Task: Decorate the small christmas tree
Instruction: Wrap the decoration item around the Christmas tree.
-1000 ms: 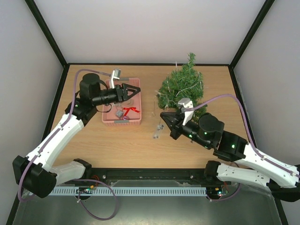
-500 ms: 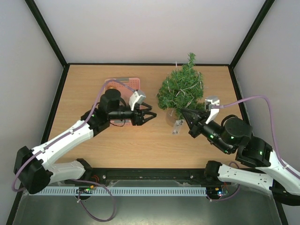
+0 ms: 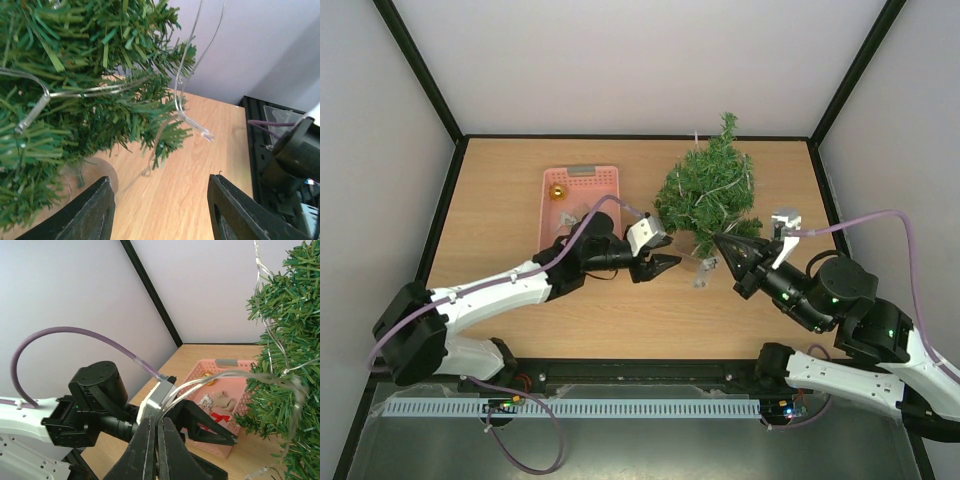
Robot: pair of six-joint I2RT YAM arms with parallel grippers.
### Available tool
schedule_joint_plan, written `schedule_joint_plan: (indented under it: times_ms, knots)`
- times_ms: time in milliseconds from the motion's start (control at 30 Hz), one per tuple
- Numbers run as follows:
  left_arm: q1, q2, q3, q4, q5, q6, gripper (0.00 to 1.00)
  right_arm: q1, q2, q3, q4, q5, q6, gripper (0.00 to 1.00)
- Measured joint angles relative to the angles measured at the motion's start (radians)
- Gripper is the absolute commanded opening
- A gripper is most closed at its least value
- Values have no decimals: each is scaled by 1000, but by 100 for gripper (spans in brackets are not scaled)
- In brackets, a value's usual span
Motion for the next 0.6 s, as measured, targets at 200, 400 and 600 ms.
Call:
schedule_joint_plan:
  times_ms: [200, 400, 600]
  knots:
    - [-12, 62, 0, 111, -23, 35, 54, 0, -10, -1, 5, -25, -1, 2]
    - [-29, 137, 0, 183, -32, 49, 53, 0, -10, -1, 6, -43, -5, 2]
    - [-43, 208, -5, 238, -40, 85, 52, 0, -11, -1, 6, -46, -9, 2]
